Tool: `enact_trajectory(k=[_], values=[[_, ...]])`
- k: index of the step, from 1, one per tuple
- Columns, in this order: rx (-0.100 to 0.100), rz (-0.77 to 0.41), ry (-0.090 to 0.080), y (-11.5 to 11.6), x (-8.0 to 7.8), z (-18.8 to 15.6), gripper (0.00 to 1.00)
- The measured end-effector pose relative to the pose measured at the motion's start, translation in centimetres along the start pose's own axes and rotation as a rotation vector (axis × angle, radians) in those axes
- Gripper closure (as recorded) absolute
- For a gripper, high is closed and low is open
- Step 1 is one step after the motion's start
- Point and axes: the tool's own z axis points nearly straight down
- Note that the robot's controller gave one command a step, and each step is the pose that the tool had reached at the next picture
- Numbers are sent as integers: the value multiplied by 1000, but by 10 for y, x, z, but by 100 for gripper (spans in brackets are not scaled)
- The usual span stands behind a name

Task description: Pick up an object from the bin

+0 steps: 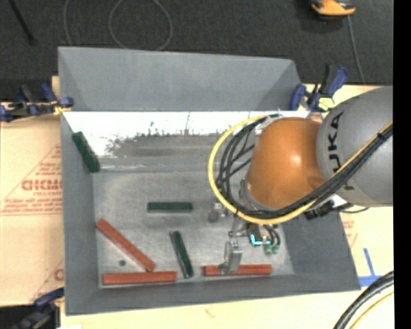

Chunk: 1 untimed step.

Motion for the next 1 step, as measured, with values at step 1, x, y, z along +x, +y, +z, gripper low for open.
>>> enact_trajectory(k=[1], values=[[4, -114, -12, -109, 4, 81, 0]])
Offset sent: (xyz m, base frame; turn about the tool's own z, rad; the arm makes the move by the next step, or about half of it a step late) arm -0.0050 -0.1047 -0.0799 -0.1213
